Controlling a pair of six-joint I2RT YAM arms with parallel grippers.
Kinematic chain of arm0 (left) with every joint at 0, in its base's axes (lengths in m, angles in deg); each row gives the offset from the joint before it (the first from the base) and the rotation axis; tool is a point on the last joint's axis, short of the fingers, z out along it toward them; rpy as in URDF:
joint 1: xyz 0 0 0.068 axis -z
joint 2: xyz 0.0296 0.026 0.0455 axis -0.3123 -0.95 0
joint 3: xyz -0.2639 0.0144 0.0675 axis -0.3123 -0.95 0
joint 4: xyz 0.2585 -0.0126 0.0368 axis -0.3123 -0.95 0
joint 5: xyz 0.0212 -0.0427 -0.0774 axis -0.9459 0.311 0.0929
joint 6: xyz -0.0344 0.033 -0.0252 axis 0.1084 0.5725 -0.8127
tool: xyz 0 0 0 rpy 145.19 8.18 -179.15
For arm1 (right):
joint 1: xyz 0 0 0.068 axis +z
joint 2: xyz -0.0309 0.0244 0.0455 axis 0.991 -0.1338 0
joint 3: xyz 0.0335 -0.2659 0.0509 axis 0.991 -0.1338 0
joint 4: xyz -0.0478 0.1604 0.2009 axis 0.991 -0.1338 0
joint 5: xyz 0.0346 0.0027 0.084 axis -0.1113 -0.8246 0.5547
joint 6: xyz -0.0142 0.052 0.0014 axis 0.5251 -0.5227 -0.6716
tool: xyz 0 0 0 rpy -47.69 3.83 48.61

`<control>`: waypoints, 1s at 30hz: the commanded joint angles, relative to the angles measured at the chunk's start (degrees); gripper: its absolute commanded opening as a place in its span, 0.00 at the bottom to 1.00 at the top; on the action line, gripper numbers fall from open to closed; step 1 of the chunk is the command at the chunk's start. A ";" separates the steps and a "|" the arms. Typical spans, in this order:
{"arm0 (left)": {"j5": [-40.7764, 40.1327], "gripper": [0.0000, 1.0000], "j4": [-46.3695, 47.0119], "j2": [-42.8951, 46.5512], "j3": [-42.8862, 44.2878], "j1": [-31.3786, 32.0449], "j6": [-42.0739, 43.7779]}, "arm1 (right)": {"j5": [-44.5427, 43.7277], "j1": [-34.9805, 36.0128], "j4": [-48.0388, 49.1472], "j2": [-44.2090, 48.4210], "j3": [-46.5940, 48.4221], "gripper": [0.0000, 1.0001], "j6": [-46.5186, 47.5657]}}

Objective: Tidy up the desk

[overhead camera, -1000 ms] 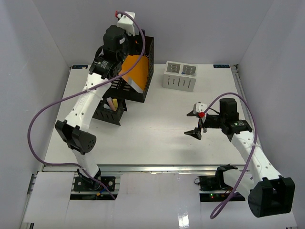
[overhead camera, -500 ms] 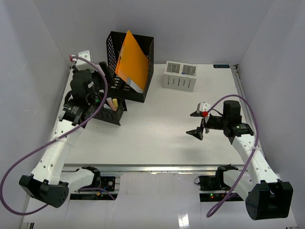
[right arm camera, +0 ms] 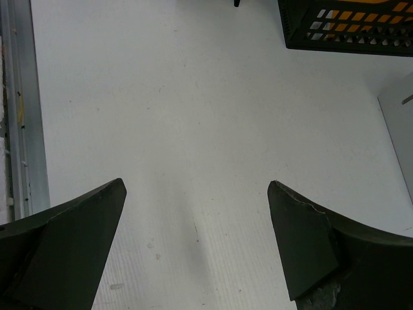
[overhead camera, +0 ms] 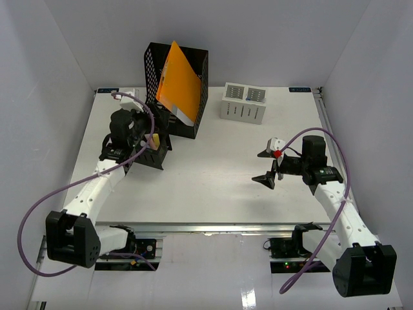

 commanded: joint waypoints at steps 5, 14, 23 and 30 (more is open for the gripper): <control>7.07 0.89 13.71 -8.81 5.55 -0.45 4.89 | 1.34 -0.39 -0.04 -0.65 0.21 0.97 1.39; 6.20 0.41 10.29 -14.41 12.87 -0.45 6.27 | 1.32 -0.37 -0.37 -1.05 0.41 0.97 1.80; 9.54 0.25 6.38 -19.36 22.73 -0.45 9.59 | 1.76 -0.39 -0.64 -1.67 0.88 0.97 1.73; 9.72 0.24 3.09 -24.29 31.68 -0.45 10.19 | 1.84 -0.39 -0.62 -1.63 0.92 0.97 1.66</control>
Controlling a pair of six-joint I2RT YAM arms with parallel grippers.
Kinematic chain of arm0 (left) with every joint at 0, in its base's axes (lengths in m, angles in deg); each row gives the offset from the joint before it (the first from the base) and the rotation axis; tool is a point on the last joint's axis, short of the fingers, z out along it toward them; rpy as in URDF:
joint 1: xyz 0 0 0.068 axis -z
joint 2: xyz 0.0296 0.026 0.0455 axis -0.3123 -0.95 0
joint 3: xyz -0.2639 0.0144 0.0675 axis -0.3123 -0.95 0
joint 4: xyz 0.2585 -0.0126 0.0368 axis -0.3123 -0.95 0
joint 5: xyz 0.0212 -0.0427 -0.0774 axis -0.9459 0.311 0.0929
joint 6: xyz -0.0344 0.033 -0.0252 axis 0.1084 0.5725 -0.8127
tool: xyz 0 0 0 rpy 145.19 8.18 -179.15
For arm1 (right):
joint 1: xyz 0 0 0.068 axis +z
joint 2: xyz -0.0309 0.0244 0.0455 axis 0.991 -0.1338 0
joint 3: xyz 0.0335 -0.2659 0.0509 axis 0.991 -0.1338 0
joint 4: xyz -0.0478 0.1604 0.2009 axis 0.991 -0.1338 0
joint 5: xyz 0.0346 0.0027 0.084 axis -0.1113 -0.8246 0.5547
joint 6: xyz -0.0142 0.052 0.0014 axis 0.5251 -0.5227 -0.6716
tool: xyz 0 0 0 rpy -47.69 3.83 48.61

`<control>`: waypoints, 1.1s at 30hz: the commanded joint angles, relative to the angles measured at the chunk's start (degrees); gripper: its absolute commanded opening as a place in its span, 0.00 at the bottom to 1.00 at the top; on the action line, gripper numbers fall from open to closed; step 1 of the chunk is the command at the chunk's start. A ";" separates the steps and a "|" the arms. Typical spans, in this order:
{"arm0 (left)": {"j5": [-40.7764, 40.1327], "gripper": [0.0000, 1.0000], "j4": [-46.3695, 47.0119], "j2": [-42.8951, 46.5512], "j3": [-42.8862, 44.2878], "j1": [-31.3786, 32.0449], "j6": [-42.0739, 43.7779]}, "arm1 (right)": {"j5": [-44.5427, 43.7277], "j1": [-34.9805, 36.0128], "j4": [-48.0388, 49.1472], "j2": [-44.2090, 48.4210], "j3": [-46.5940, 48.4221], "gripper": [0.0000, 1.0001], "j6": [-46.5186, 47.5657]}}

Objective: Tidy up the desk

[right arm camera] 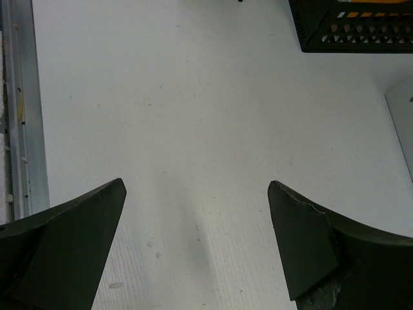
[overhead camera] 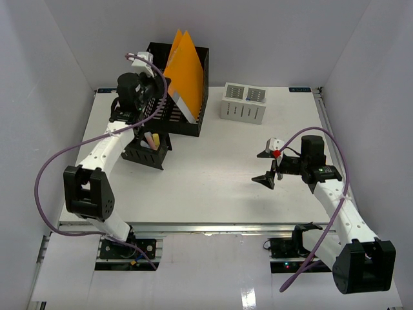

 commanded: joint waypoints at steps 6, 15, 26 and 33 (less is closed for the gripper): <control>0.78 0.38 -6.64 -6.64 13.67 -0.08 1.75 | 1.50 -0.39 -0.49 -0.11 0.92 0.97 0.43; -0.20 0.74 -8.48 -5.68 16.55 0.45 0.52 | 0.58 -0.63 -0.19 -0.02 1.07 0.98 -0.09; 4.29 0.98 -4.78 22.69 -5.13 0.45 1.69 | -4.87 -5.00 2.01 -0.61 1.72 0.90 -6.00; 23.97 0.98 -4.14 44.89 -31.81 0.45 -7.23 | -12.98 -6.37 2.24 0.37 4.13 0.90 -13.56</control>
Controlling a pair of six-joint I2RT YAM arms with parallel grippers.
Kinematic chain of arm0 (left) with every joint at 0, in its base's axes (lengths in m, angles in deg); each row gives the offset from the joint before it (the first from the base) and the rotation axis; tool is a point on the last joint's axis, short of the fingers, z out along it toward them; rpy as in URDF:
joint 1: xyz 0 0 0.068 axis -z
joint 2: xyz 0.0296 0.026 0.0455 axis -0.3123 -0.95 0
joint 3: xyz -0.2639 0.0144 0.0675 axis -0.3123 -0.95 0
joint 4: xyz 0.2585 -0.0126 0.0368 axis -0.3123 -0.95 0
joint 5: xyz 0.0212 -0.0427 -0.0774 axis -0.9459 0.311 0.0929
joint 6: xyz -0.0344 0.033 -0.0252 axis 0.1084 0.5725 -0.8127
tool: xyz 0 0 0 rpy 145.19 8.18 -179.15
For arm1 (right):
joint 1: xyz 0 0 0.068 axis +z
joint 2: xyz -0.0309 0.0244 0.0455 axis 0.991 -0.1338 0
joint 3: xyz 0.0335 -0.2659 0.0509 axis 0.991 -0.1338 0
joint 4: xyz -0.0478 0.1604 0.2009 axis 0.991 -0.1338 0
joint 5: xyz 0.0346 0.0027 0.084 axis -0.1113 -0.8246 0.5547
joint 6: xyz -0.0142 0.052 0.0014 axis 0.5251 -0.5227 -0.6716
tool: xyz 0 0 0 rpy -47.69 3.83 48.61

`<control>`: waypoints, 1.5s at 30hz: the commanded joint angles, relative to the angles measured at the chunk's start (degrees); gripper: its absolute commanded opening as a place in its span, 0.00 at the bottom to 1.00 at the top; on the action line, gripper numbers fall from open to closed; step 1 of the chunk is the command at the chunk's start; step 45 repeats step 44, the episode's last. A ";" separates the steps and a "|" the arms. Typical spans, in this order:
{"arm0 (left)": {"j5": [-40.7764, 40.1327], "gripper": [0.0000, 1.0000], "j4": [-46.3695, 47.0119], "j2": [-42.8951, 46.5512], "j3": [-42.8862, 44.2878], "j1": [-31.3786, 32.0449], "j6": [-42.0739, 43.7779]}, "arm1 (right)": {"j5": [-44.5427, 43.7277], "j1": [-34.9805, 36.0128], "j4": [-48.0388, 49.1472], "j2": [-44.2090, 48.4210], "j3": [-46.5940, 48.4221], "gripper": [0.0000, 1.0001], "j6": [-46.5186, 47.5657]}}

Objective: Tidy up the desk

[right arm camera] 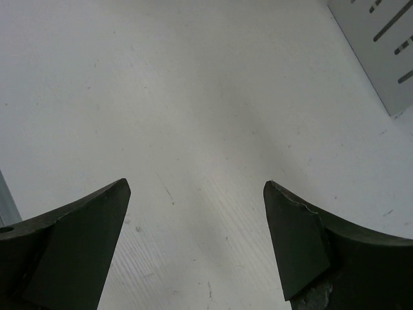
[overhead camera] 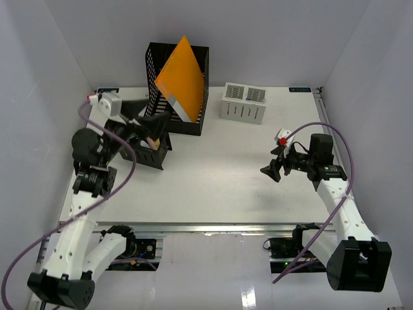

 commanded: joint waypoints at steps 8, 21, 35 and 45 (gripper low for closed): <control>14.32 0.98 -11.07 20.72 -25.67 0.27 -0.32 | -16.42 -0.28 4.57 4.27 3.78 0.90 -16.20; 8.41 0.98 -17.93 25.93 -29.86 0.27 5.41 | -38.16 -0.28 21.99 15.61 -11.05 0.90 -32.13; 7.23 0.98 -19.09 25.94 -29.92 0.27 5.10 | -40.38 -0.28 21.18 16.08 -9.97 0.90 -34.40; 4.52 0.98 -19.61 25.90 -29.98 0.27 5.02 | -41.92 -0.28 20.53 15.99 -9.45 0.90 -31.74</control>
